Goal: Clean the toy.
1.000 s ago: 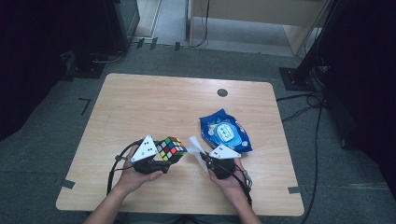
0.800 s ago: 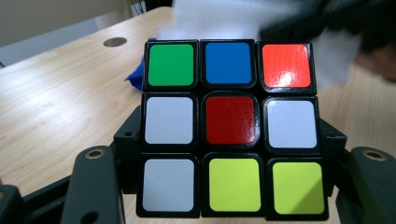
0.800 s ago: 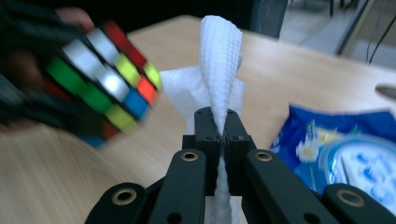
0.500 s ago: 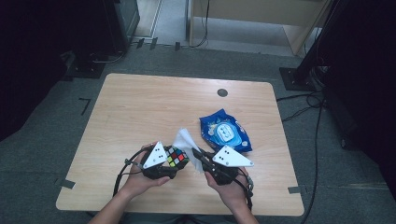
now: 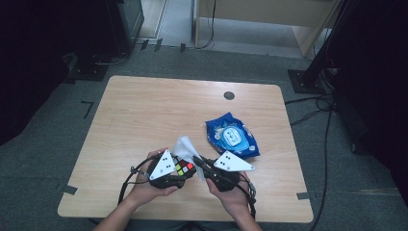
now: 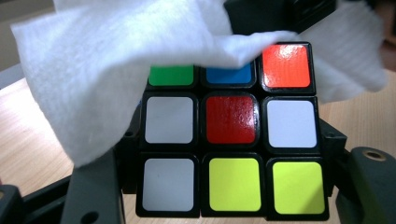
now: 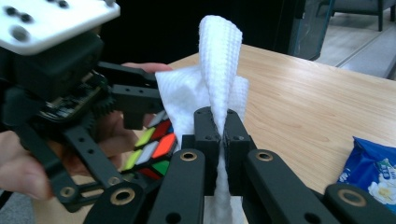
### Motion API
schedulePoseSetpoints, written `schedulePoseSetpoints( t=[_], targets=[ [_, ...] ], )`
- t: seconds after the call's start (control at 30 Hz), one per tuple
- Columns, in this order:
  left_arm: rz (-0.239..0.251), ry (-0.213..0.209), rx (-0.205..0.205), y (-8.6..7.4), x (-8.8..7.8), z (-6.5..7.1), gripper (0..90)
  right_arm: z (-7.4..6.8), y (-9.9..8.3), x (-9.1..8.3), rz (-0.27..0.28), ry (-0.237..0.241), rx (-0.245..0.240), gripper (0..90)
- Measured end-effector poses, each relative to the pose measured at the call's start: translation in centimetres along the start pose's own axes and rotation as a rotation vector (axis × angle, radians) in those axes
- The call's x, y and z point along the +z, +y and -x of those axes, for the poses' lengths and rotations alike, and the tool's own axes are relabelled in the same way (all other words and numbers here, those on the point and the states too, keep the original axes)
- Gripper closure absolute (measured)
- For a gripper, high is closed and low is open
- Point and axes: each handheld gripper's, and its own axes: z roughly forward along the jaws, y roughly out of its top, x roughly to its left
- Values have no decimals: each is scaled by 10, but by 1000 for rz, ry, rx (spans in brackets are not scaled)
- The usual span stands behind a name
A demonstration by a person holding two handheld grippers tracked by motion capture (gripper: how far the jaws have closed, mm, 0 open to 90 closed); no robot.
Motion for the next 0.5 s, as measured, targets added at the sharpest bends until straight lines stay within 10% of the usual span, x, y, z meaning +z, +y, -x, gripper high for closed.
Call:
schedulePoseSetpoints(
  t=[0.5],
  targets=[
    [27, 5, 1, 5, -7, -3, 338, 24, -20, 10, -98, -96, 41, 884]
  ],
)
